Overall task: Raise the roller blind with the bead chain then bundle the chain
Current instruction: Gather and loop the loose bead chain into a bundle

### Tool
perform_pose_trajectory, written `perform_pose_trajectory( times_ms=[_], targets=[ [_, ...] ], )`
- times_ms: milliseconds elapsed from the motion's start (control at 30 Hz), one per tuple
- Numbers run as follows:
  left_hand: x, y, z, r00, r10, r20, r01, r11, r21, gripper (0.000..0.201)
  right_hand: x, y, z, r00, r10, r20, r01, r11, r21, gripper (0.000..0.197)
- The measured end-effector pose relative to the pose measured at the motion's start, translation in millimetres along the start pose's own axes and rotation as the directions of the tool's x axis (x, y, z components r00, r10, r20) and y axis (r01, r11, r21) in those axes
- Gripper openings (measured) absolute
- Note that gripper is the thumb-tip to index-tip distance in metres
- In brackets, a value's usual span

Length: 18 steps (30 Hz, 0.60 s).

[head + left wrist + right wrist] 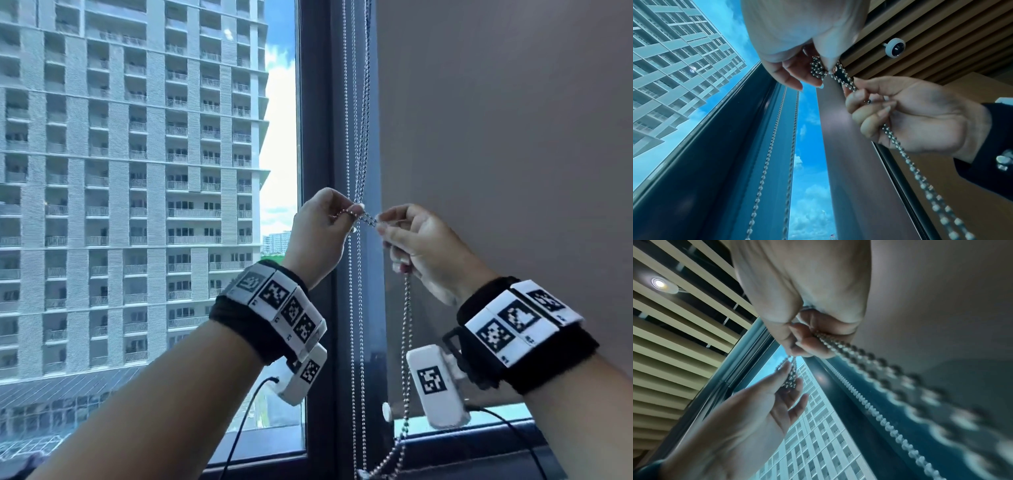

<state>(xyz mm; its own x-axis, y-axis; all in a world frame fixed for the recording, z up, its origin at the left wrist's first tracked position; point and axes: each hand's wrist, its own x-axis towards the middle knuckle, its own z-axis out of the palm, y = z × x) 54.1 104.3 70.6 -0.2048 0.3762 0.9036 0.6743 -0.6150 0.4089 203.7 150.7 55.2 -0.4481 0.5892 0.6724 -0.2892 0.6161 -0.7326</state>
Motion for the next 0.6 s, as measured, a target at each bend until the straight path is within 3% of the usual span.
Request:
perform_pose_trajectory(
  times_ms=[33,133,200,267,367,400,500,600],
  targets=[
    [0.8,-1.1,-1.1,1.0,-0.005,0.001,0.005,1.0,0.004,0.012,0.7,0.4,-3.5,1.0,-0.01,0.0,0.01,1.0,-0.001,0.01],
    [3.7,-3.9,-3.7,0.999,-0.031,0.035,0.031,1.0,0.003,0.008,5.9,1.1,-10.9,0.993,-0.076,-0.094,0.077,0.997,0.002,0.031],
    [5.5,-4.5,-5.5,0.996,-0.063,0.059,0.064,0.998,-0.016,0.009,10.8,1.1,-14.5,0.972,-0.182,-0.149,0.151,0.968,-0.199,0.038],
    [6.3,-3.8,-6.9,0.992,-0.089,0.092,0.094,0.994,-0.053,0.008,16.6,1.9,-17.8,0.939,-0.307,-0.152,0.213,0.871,-0.443,0.039],
    [4.9,1.7,-9.2,0.981,-0.12,0.152,0.139,0.983,-0.121,0.006,24.9,-1.5,-15.9,0.852,-0.511,-0.112,0.291,0.64,-0.711,0.027],
    [4.3,3.5,-9.9,0.977,-0.128,0.168,0.152,0.978,-0.141,0.008,26.8,-5.5,-13.6,0.831,-0.546,-0.105,0.308,0.609,-0.731,0.023],
    [2.3,7.3,-11.0,0.968,-0.157,0.197,0.195,0.962,-0.191,0.012,32.1,-19.8,-4.9,0.826,-0.555,-0.094,0.361,0.651,-0.668,0.019],
    [0.3,12.0,-10.6,0.957,-0.176,0.232,0.227,0.949,-0.217,0.008,40.8,-29.8,2.7,0.79,-0.605,-0.098,0.394,0.625,-0.674,0.019]
  ],
)
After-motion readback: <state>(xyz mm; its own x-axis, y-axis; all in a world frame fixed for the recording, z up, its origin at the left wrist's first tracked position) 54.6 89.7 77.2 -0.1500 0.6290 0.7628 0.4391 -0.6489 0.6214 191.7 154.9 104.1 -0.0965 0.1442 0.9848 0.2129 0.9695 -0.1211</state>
